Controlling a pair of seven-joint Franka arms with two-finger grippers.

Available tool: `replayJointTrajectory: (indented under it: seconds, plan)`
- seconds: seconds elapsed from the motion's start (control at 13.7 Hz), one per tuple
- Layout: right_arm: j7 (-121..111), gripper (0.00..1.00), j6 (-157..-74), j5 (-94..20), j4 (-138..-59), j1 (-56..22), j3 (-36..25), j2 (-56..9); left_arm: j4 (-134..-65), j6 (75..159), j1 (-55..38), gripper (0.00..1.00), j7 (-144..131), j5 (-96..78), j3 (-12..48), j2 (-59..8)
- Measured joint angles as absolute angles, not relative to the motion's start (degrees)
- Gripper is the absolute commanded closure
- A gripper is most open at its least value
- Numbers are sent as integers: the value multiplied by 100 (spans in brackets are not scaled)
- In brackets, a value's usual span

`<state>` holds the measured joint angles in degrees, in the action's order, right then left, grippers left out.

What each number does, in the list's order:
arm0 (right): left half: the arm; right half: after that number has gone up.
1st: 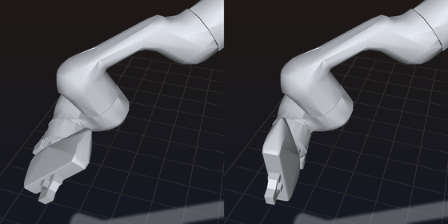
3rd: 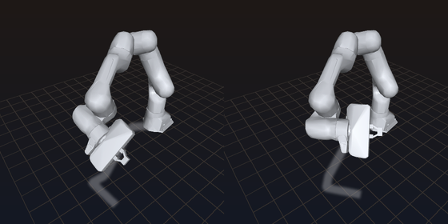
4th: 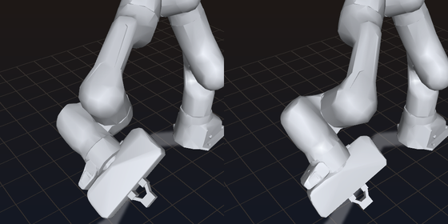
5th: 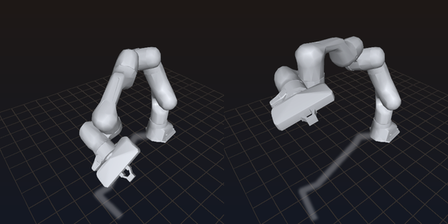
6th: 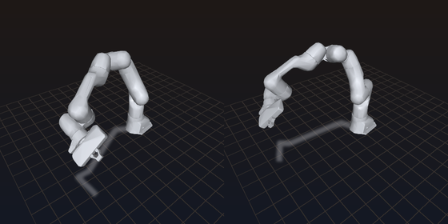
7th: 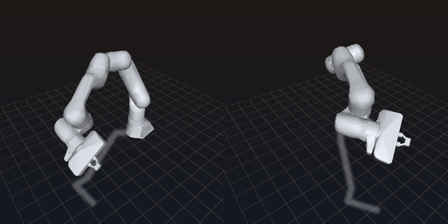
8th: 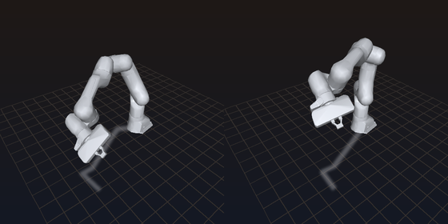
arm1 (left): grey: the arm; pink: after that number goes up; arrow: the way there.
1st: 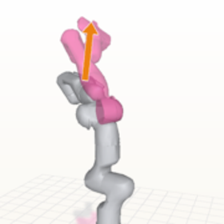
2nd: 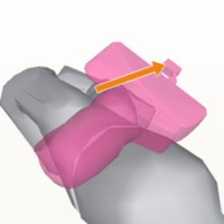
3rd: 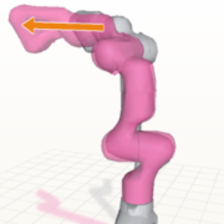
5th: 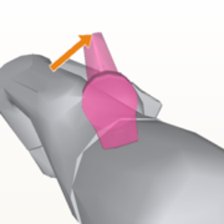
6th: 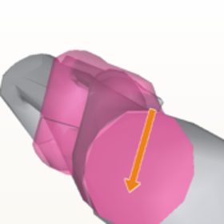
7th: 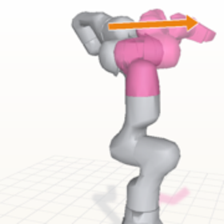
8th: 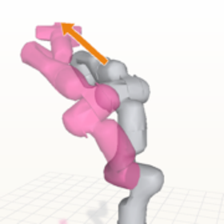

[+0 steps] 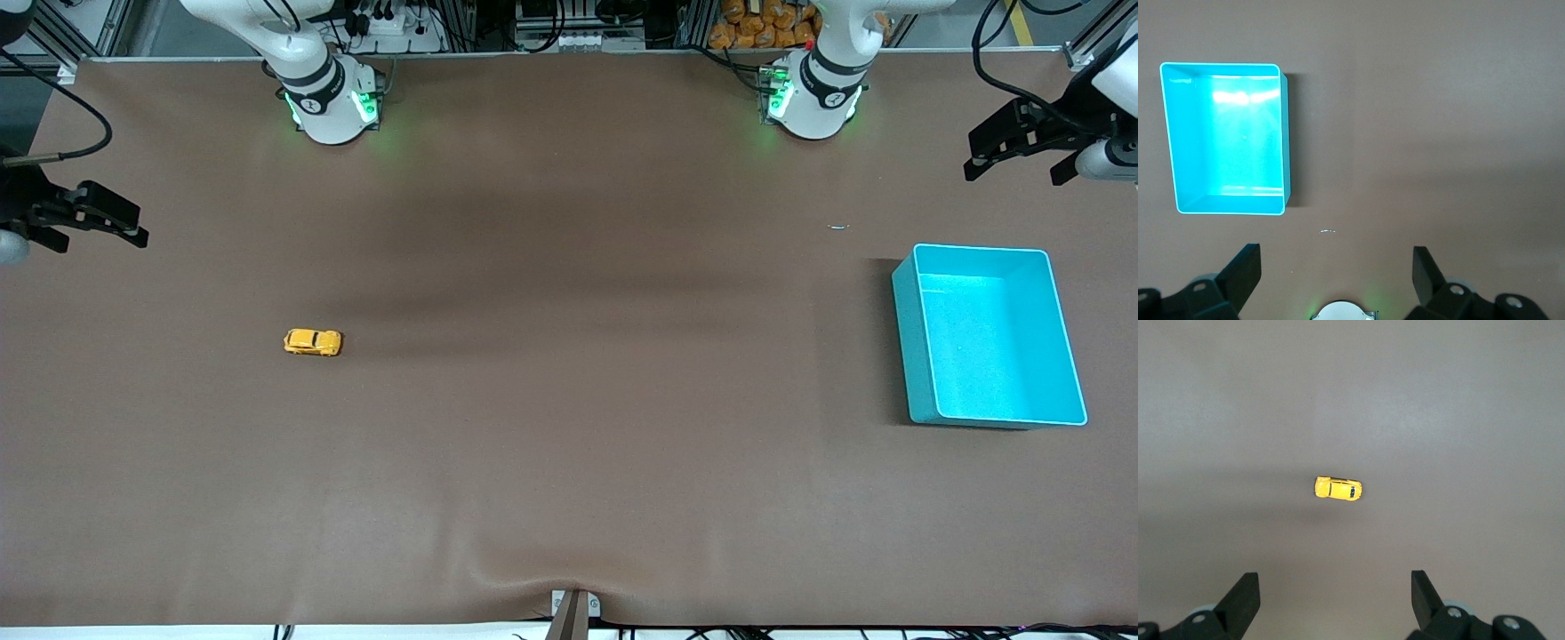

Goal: Wind and store yellow beetle car
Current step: 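Reach the right gripper down over the yellow beetle car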

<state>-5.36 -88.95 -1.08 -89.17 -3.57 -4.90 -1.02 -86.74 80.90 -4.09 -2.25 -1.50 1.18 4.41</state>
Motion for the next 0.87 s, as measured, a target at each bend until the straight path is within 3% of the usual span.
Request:
replayJointTrajectory:
  seconds: [0.36,0.87]
  plan:
    - [-1115,0,-9875,-108,-9813,-459,-487,-221,-8698,8094,-410,0,-222,-150,118,441]
    - [-2717,0,-12286,-99,-12015,-640,-483,-399,-8716,8106,-447,0,-219,-150,129,439]
